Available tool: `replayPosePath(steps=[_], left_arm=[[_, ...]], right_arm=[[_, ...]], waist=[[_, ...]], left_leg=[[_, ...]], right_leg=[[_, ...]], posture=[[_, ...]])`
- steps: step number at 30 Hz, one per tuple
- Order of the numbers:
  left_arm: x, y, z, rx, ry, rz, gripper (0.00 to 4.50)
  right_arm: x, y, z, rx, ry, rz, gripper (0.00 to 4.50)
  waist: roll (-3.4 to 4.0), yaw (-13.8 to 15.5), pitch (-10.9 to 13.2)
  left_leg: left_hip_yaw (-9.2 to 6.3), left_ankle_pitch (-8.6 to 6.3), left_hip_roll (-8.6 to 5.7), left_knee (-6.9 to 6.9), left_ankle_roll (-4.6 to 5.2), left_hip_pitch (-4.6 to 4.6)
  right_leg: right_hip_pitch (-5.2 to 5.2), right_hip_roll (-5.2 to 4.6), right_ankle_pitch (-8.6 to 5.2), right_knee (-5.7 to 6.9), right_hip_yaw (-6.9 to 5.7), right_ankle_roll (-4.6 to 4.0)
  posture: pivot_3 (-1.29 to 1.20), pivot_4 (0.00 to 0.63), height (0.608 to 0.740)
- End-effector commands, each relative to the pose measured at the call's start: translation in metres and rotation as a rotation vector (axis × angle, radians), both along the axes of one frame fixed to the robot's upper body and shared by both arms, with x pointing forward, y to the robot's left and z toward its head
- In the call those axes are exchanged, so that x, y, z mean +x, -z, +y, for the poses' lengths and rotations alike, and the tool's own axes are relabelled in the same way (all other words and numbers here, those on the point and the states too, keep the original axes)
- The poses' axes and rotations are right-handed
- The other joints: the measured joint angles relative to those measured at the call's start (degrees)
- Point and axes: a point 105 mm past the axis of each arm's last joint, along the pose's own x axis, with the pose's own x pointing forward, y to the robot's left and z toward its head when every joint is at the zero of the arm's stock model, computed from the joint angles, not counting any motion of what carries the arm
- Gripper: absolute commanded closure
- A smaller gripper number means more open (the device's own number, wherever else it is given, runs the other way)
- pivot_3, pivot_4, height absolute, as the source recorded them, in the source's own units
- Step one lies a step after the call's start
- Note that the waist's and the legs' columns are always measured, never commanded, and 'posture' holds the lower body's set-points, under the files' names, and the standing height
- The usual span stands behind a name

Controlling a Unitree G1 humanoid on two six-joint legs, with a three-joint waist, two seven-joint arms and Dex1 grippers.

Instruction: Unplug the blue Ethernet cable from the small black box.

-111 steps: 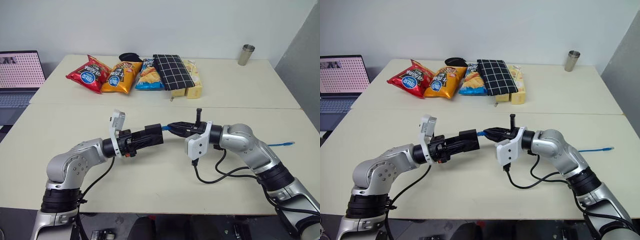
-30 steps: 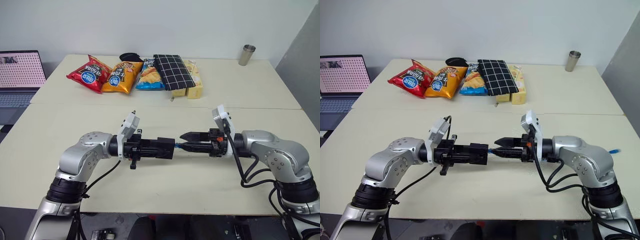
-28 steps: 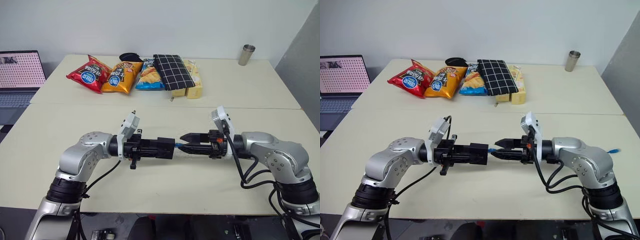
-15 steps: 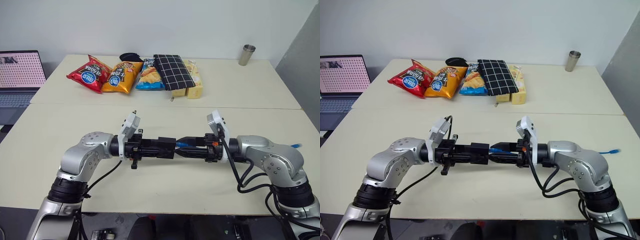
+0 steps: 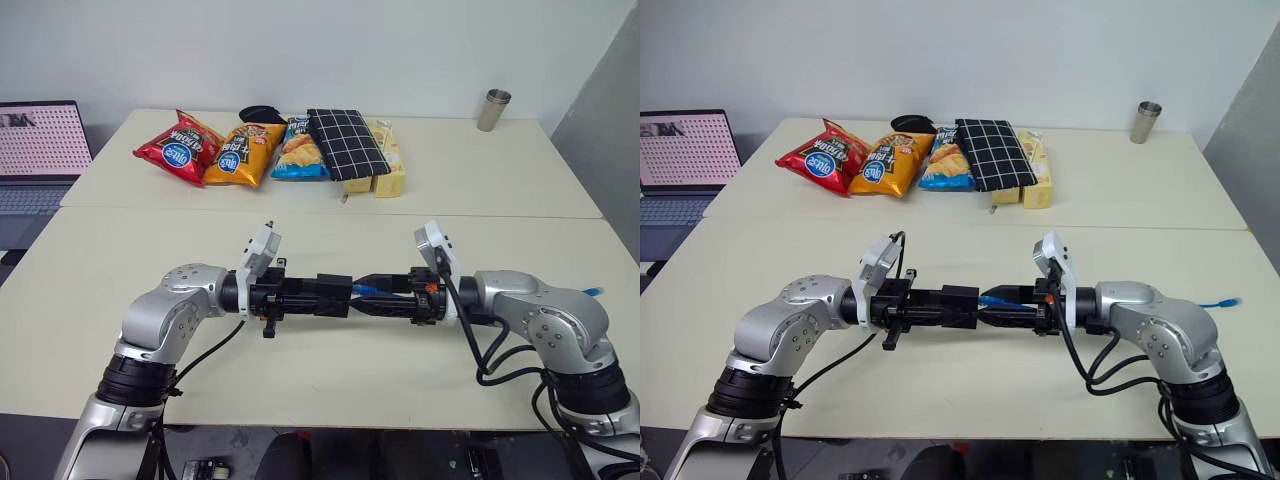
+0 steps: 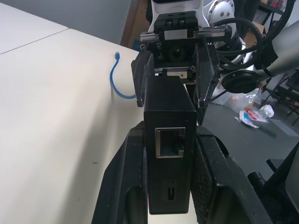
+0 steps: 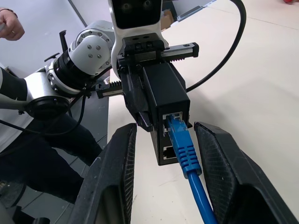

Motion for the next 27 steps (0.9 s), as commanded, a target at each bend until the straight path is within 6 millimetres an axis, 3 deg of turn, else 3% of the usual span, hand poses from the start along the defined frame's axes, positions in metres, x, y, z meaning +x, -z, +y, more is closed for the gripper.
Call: replayPosePath(steps=[1, 7, 14, 27], left_arm=[[-0.0036, -0.0114, -0.0026, -0.017, 0.019, -0.047, 3.72], [-0.0042, -0.0105, -0.0028, -0.014, 0.02, -0.046, 3.72], [-0.0054, -0.0094, -0.002, -0.011, 0.023, -0.043, 3.72], [-0.0119, -0.006, -0.0011, 0.004, 0.056, -0.028, 3.72]], right_arm=[[-0.0011, -0.011, -0.002, 0.024, -0.012, -0.026, 2.42], [-0.0003, -0.011, -0.0018, 0.028, -0.006, -0.02, 2.42], [0.0014, -0.0118, -0.0033, 0.03, -0.004, -0.01, 4.1], [-0.004, -0.0141, -0.0056, 0.005, -0.056, 0.005, 4.46]], waist=[[0.0, 0.0, 0.0], [0.0, 0.0, 0.0], [0.0, 0.0, 0.0], [0.01, 0.01, 0.01]], left_leg=[[0.0, 0.0, 0.0, 0.0, 0.0, 0.0], [0.0, 0.0, 0.0, 0.0, 0.01, 0.0], [0.0, 0.0, 0.0, 0.0, 0.01, 0.0], [0.0, -0.01, 0.0, 0.0, 0.01, 0.0]], right_leg=[[0.0, 0.0, 0.0, -0.01, 0.0, 0.0], [0.0, 0.0, 0.0, -0.01, 0.0, 0.0], [0.0, 0.0, 0.0, -0.01, 0.0, 0.0], [0.01, 0.0, 0.0, -0.02, 0.0, 0.0]], posture=[[0.0, 0.15, 0.74], [0.0, 0.15, 0.74], [0.0, 0.15, 0.74], [0.0, 0.15, 0.74]])
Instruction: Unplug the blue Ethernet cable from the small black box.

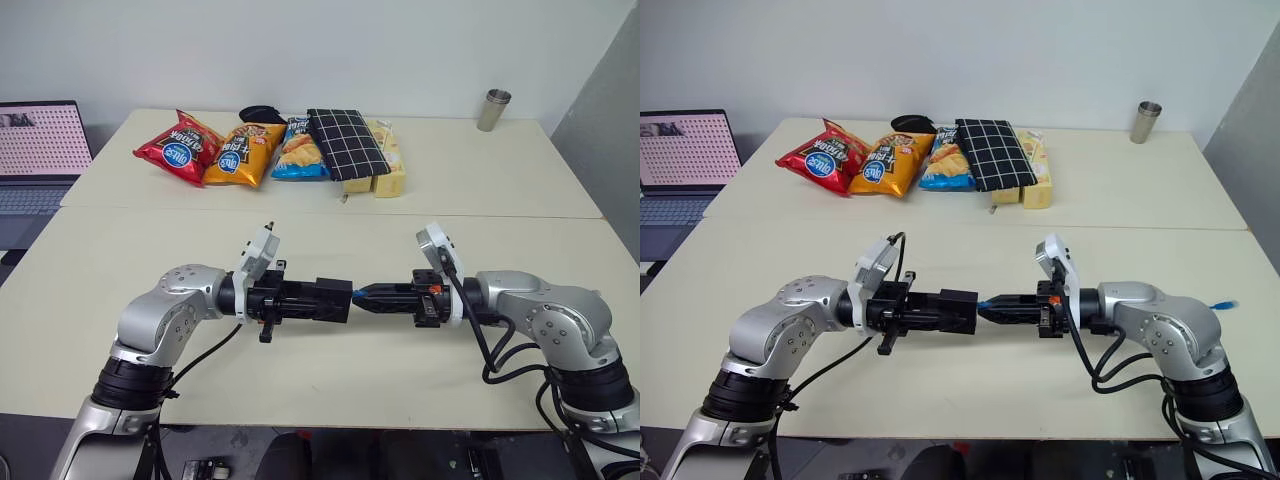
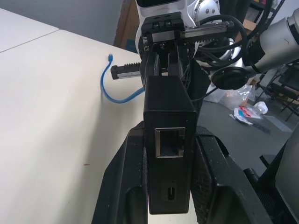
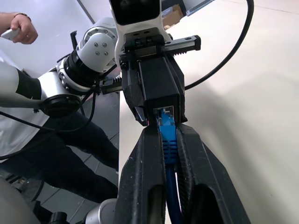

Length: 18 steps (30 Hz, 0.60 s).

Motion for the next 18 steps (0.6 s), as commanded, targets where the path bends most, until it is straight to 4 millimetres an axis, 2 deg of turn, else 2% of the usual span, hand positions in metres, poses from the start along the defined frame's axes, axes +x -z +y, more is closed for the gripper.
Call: replayPosePath(steps=[1, 11, 18], left_arm=[[-0.004, -0.004, -0.002, -0.002, 0.017, -0.019, 3.72], [-0.007, -0.001, -0.002, 0.003, 0.021, -0.013, 3.72], [-0.003, -0.004, 0.019, 0.018, -0.064, -0.018, 3.72]], right_arm=[[-0.001, -0.014, -0.001, 0.016, -0.019, -0.054, 4.46], [-0.003, -0.011, -0.001, 0.01, -0.019, -0.035, 4.46], [0.007, 0.001, -0.021, -0.063, 0.054, -0.039, 4.46]], waist=[[0.0, 0.01, 0.0], [0.0, 0.01, 0.0], [-0.01, 0.01, 0.0]], left_leg=[[0.0, 0.0, 0.0, 0.0, 0.0, 0.0], [0.0, 0.0, 0.0, 0.0, 0.0, 0.0], [0.0, -0.01, 0.0, 0.0, 0.01, 0.0]], right_leg=[[0.0, 0.0, 0.0, 0.0, -0.01, 0.0], [0.0, 0.0, 0.0, 0.0, 0.0, 0.0], [0.0, 0.0, 0.0, -0.01, 0.0, 0.0]], posture=[[0.0, 0.15, 0.74], [0.0, 0.15, 0.74], [0.0, 0.15, 0.74]])
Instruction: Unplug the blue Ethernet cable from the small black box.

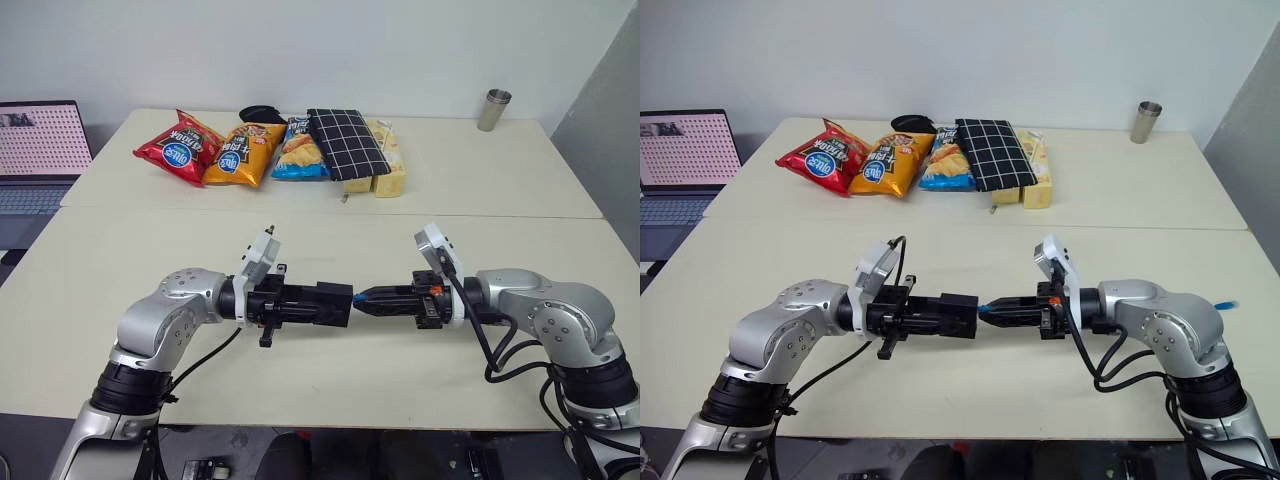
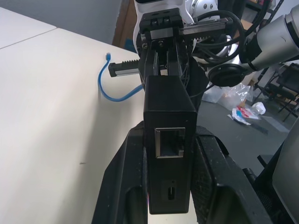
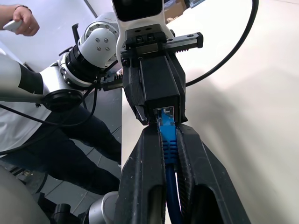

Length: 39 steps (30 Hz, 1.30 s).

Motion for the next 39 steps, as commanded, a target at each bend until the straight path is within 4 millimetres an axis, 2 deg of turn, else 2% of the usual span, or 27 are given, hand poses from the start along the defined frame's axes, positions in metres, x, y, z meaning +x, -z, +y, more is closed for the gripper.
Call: replayPosePath(steps=[1, 5, 9, 12, 15, 16, 17, 18, 21, 24, 25, 27, 29, 32, 35, 39], left_arm=[[0.0, -0.007, 0.021, 0.018, -0.064, -0.027, 3.72], [0.0, -0.004, 0.03, 0.036, -0.107, -0.024, 3.72], [0.007, -0.001, 0.034, 0.038, -0.174, -0.031, 3.72], [0.015, 0.0, 0.033, 0.044, -0.232, -0.05, 3.72], [0.022, 0.002, 0.032, 0.056, -0.272, -0.072, 3.72], [0.028, 0.002, 0.032, 0.055, -0.31, -0.088, 3.72], [0.033, 0.003, 0.032, 0.054, -0.337, -0.099, 3.72], [0.036, 0.003, 0.032, 0.052, -0.357, -0.107, 3.72], [0.055, 0.001, 0.035, 0.04, -0.468, -0.161, 3.72], [0.075, -0.001, 0.039, 0.027, -0.596, -0.231, 3.72], [0.088, -0.001, 0.045, 0.039, -0.688, -0.283, 3.72], [0.106, 0.0, 0.054, 0.051, -0.828, -0.377, 3.72], [0.116, 0.0, 0.059, 0.057, -0.904, -0.434, 3.72], [0.133, 0.006, 0.078, 0.044, -1.086, -0.483, 3.72], [0.14, 0.02, 0.084, 0.048, -1.163, -0.469, 3.72], [0.145, 0.033, 0.087, 0.034, -1.221, -0.429, 3.72]], right_arm=[[0.011, -0.001, -0.021, -0.037, 0.08, -0.051, 4.46], [0.034, 0.008, -0.038, -0.09, 0.205, -0.104, 4.46], [0.084, 0.026, -0.061, -0.243, 0.497, -0.273, 4.46], [0.121, 0.035, -0.086, -0.386, 0.736, -0.399, 4.46], [0.132, 0.039, -0.095, -0.443, 0.798, -0.464, 3.54], [0.133, 0.037, -0.095, -0.442, 0.799, -0.48, 3.41], [0.133, 0.036, -0.094, -0.439, 0.799, -0.492, 3.01], [0.133, 0.035, -0.093, -0.432, 0.795, -0.501, 2.88], [0.126, 0.022, -0.085, -0.372, 0.735, -0.514, 2.11], [0.108, 0.009, -0.07, -0.3, 0.594, -0.524, 1.53], [0.095, 0.002, -0.06, -0.254, 0.507, -0.516, 1.29], [0.071, -0.01, -0.043, -0.173, 0.372, -0.49, 1.26], [0.06, -0.016, -0.035, -0.137, 0.322, -0.474, 1.26], [0.045, -0.025, -0.015, -0.093, 0.259, -0.47, 1.26], [0.042, -0.026, -0.005, -0.092, 0.244, -0.477, 1.26], [0.043, -0.023, -0.002, -0.103, 0.244, -0.467, 1.26]], waist=[[0.0, 0.0, 0.0], [0.01, 0.0, 0.01], [0.0, 0.03, 0.01], [0.0, -0.03, 0.01], [0.0, 0.04, 0.01], [0.0, 0.05, 0.01], [0.01, 0.06, 0.02], [0.01, 0.04, 0.02], [0.01, -0.01, 0.02], [0.01, 0.05, 0.02], [0.01, 0.08, 0.02], [0.01, 0.23, 0.03], [-0.01, 0.21, 0.03], [-0.01, 0.2, 0.03], [-0.02, 0.17, 0.03], [-0.04, 0.22, 0.04]], left_leg=[[0.0, 0.0, 0.0, 0.0, 0.01, 0.0], [0.0, -0.01, 0.0, -0.02, 0.01, 0.01], [0.01, -0.01, -0.01, 0.0, 0.01, 0.01], [0.07, 0.01, 0.0, -0.01, -0.01, 0.01], [0.12, 0.11, 0.0, -0.02, -0.2, -0.03], [0.11, 0.11, 0.0, -0.03, -0.2, -0.05], [0.13, 0.11, 0.0, -0.03, -0.2, -0.06], [0.14, 0.11, 0.0, -0.03, -0.2, -0.06], [0.17, 0.11, 0.01, -0.03, -0.2, -0.06], [0.17, 0.11, 0.02, -0.02, -0.2, -0.06], [0.18, 0.11, 0.01, -0.02, -0.2, -0.06], [0.17, 0.11, 0.0, -0.02, -0.2, -0.06], [0.14, 0.11, 0.02, -0.01, -0.19, -0.06], [0.15, 0.11, 0.01, -0.01, -0.19, -0.06], [0.14, 0.11, 0.02, 0.0, -0.19, -0.06], [0.16, 0.11, 0.0, 0.0, -0.2, -0.08]], right_leg=[[0.0, 0.0, 0.0, -0.01, 0.0, 0.0], [-0.01, 0.0, 0.0, -0.01, 0.01, 0.0], [0.02, 0.0, 0.0, -0.02, 0.01, 0.0], [-0.04, 0.0, 0.0, 0.01, 0.05, 0.0], [-0.11, 0.0, 0.0, 0.04, 0.07, 0.0], [-0.12, 0.0, 0.0, 0.02, 0.07, 0.0], [-0.12, -0.01, 0.0, 0.02, 0.07, 0.0], [-0.13, -0.01, 0.0, 0.02, 0.08, 0.0], [-0.15, 0.0, 0.0, 0.06, 0.1, 0.0], [-0.15, 0.0, 0.0, 0.07, 0.1, 0.0], [-0.15, -0.01, 0.0, 0.07, 0.11, 0.0], [-0.15, -0.01, 0.0, 0.05, 0.1, 0.0], [-0.14, -0.01, 0.0, 0.05, 0.06, 0.0], [-0.13, -0.01, 0.0, 0.06, 0.07, 0.0], [-0.15, -0.02, 0.0, 0.08, 0.06, 0.0], [-0.16, -0.05, 0.0, 0.06, 0.05, 0.0]], posture=[[0.0, 0.15, 0.74], [0.0, 0.15, 0.74], [0.0, 0.15, 0.74], [0.0, 0.15, 0.74], [0.0, 0.15, 0.74], [0.0, 0.15, 0.74], [0.0, 0.15, 0.74], [0.0, 0.15, 0.74], [0.0, 0.15, 0.74], [0.0, 0.15, 0.74], [0.0, 0.15, 0.74], [0.0, 0.15, 0.74], [0.0, 0.15, 0.74], [0.0, 0.15, 0.74], [0.0, 0.15, 0.74], [0.0, 0.15, 0.74]])
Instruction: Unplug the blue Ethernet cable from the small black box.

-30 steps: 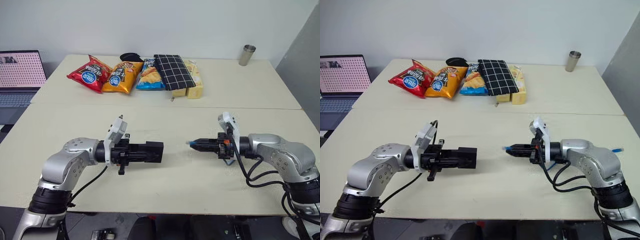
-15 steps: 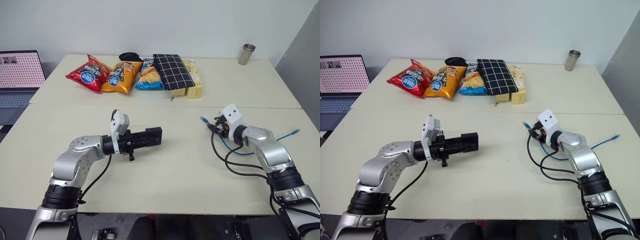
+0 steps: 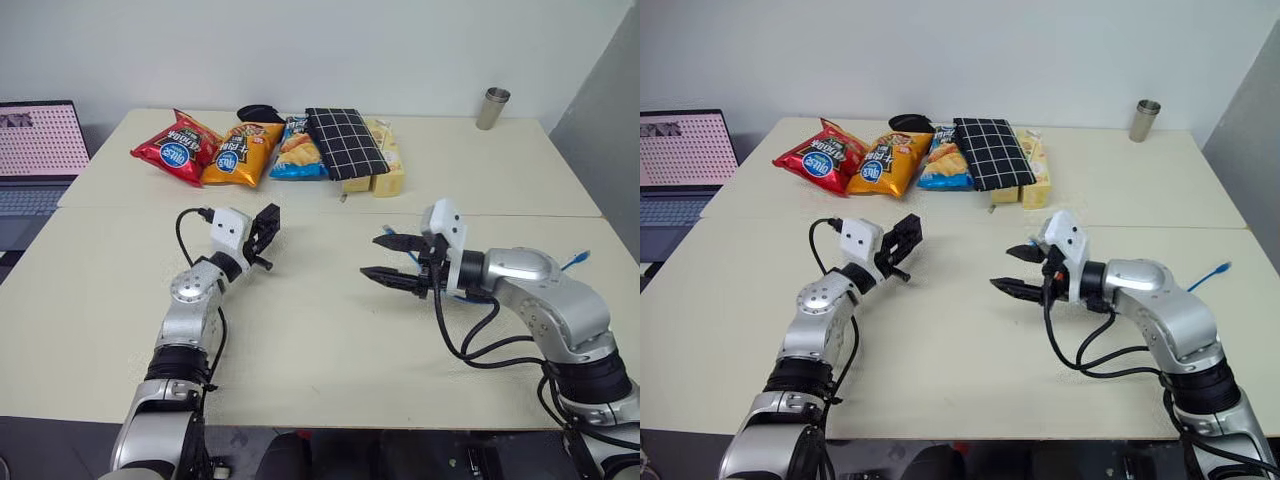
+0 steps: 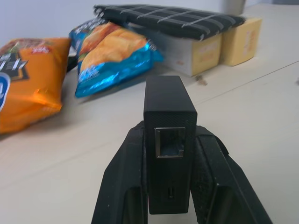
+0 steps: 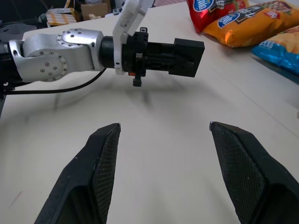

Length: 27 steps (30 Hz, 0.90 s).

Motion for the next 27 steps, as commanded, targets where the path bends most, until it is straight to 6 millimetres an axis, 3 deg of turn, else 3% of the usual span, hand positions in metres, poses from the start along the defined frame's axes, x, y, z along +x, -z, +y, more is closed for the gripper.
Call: replayPosePath(steps=[1, 3, 7, 14, 21, 27], left_arm=[[0.006, -0.007, 0.005, -0.03, -0.046, -0.05, 3.72], [0.004, -0.001, 0.005, -0.048, -0.046, -0.031, 3.01], [-0.002, 0.005, 0.01, -0.062, -0.042, -0.02, 2.11], [-0.022, 0.013, 0.025, -0.032, -0.078, 0.019, 0.84], [-0.054, 0.005, 0.031, 0.116, -0.029, 0.082, 0.84], [-0.072, -0.029, 0.041, 0.228, 0.061, 0.072, 0.84]], right_arm=[[-0.003, -0.009, 0.004, 0.006, -0.014, -0.039, 1.26], [-0.002, -0.008, 0.004, 0.0, -0.01, -0.037, 1.26], [-0.002, -0.008, 0.005, -0.003, -0.002, -0.036, 1.26], [-0.002, -0.005, 0.004, -0.006, 0.016, -0.033, 1.26], [0.001, 0.0, -0.017, -0.022, 0.085, -0.024, 1.26], [0.001, -0.002, -0.052, -0.057, 0.15, -0.046, 1.26]], waist=[[0.0, 0.03, 0.0], [-0.02, 0.03, 0.0], [-0.02, -0.06, 0.0], [-0.02, -0.18, -0.01], [-0.02, -0.16, -0.01], [-0.02, 0.03, 0.0]], left_leg=[[-0.01, 0.0, -0.01, 0.0, 0.0, 0.0], [-0.01, 0.0, -0.01, 0.01, 0.0, 0.0], [-0.01, 0.0, 0.0, 0.0, -0.01, 0.01], [-0.02, 0.01, 0.02, -0.01, -0.01, 0.01], [-0.04, 0.0, 0.03, -0.02, -0.01, 0.01], [-0.05, -0.01, 0.0, -0.01, 0.01, 0.03]], right_leg=[[0.0, -0.01, 0.0, 0.0, -0.01, 0.0], [0.0, -0.01, 0.0, 0.0, -0.01, 0.0], [-0.01, -0.01, 0.0, 0.03, -0.02, 0.0], [-0.03, -0.01, 0.0, 0.05, -0.03, 0.0], [-0.02, -0.01, 0.0, 0.06, -0.02, 0.0], [0.06, -0.04, 0.0, 0.0, -0.02, 0.0]], posture=[[0.0, 0.15, 0.74], [0.0, 0.15, 0.74], [0.0, 0.15, 0.74], [0.0, 0.15, 0.74], [0.0, 0.15, 0.74], [0.0, 0.15, 0.74]])
